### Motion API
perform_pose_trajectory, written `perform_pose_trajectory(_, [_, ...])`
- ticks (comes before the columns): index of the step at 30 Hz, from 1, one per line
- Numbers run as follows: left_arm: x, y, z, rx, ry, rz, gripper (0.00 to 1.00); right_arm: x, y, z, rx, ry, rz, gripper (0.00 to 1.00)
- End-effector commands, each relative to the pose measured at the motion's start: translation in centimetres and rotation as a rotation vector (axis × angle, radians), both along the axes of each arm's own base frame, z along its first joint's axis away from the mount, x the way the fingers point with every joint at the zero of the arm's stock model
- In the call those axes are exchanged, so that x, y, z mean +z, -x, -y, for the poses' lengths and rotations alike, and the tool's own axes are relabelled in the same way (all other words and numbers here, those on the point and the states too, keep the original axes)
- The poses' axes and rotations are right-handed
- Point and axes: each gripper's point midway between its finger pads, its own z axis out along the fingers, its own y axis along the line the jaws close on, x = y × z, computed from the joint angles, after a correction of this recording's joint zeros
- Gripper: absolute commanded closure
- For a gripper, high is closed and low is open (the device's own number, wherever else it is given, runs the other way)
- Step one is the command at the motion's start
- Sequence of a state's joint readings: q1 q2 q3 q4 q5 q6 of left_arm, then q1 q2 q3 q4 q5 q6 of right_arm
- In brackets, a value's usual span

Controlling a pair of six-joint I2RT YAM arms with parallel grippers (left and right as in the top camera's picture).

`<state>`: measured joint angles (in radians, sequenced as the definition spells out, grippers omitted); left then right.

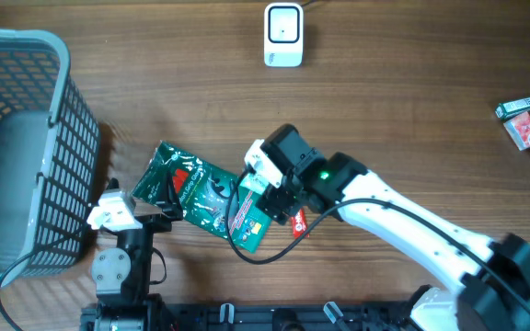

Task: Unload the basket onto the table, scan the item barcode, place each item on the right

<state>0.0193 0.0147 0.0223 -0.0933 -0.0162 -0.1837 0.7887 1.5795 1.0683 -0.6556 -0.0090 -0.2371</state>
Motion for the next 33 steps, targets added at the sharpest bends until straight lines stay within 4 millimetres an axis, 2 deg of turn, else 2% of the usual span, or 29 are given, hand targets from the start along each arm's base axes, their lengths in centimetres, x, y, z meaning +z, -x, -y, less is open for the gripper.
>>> perform_pose_trajectory(1, [-0.2, 0.0, 0.2, -0.013, -0.019, 0.0, 0.0, -2.4, -0.9, 1.1, 0.065, 0.113, 0.047, 0.07])
perform_pose_trajectory(2, [-0.2, 0.0, 0.2, -0.013, -0.019, 0.0, 0.0, -2.6, -1.4, 1.3, 0.054, 0.134, 0.066, 0.07])
perform_pose_trajectory(3, [-0.2, 0.0, 0.2, -0.013, -0.019, 0.0, 0.0, -2.9, -1.5, 1.3, 0.053, 0.136, 0.069, 0.0])
perform_pose_trajectory(7, [-0.2, 0.0, 0.2, -0.013, -0.019, 0.0, 0.0, -4.1, -1.6, 1.2, 0.051, 0.149, 0.052, 0.0])
perform_pose_trajectory(10, [-0.2, 0.0, 0.2, -0.013, -0.019, 0.0, 0.0, -7.4, -1.3, 1.5, 0.061, 0.208, -0.007, 0.0])
perform_pose_trajectory(12, [-0.2, 0.0, 0.2, -0.013, -0.019, 0.0, 0.0, -8.6, -1.2, 2.0, 0.058, 0.25, -0.019, 0.01])
perform_pose_trajectory(14, [-0.2, 0.0, 0.2, -0.013, -0.019, 0.0, 0.0, -8.8, -2.0, 3.2, 0.031, 0.318, 0.027, 0.14])
perform_pose_trajectory(16, [-0.2, 0.0, 0.2, -0.013, -0.019, 0.0, 0.0, -8.5, -2.8, 3.5, -0.004, 0.333, 0.066, 0.35])
perform_pose_trajectory(17, [-0.2, 0.0, 0.2, -0.013, -0.019, 0.0, 0.0, -8.4, -3.1, 3.4, -0.014, 0.329, 0.077, 0.4])
perform_pose_trajectory(18, [-0.2, 0.0, 0.2, -0.013, -0.019, 0.0, 0.0, -8.1, -3.3, 3.2, -0.024, 0.319, 0.085, 0.53])
perform_pose_trajectory(20, [-0.2, 0.0, 0.2, -0.013, -0.019, 0.0, 0.0, -7.1, -4.0, 2.5, -0.059, 0.284, 0.103, 0.83])
perform_pose_trajectory(21, [-0.2, 0.0, 0.2, -0.013, -0.019, 0.0, 0.0, -6.3, -4.4, 2.1, -0.073, 0.261, 0.119, 0.92])
perform_pose_trajectory(22, [-0.2, 0.0, 0.2, -0.013, -0.019, 0.0, 0.0, -4.9, -5.0, 1.5, -0.08, 0.231, 0.146, 0.96])
perform_pose_trajectory(25, [-0.2, 0.0, 0.2, -0.013, -0.019, 0.0, 0.0, -0.3, -6.5, 0.0, -0.12, 0.124, 0.226, 0.96])
perform_pose_trajectory(28, [-0.2, 0.0, 0.2, -0.013, -0.019, 0.0, 0.0, 3.4, -6.2, -1.2, -0.139, -0.013, 0.232, 0.96])
perform_pose_trajectory(29, [-0.2, 0.0, 0.2, -0.013, -0.019, 0.0, 0.0, 4.2, -5.3, -1.7, -0.138, -0.094, 0.167, 0.96])
perform_pose_trajectory(31, [-0.2, 0.0, 0.2, -0.013, -0.019, 0.0, 0.0, 4.4, -3.0, -2.5, -0.104, -0.262, -0.06, 0.96])
perform_pose_trajectory(32, [-0.2, 0.0, 0.2, -0.013, -0.019, 0.0, 0.0, 4.7, -2.0, -2.7, -0.093, -0.355, -0.188, 0.96])
perform_pose_trajectory(33, [-0.2, 0.0, 0.2, -0.013, -0.019, 0.0, 0.0, 6.0, -0.5, -2.7, -0.067, -0.533, -0.408, 0.96])
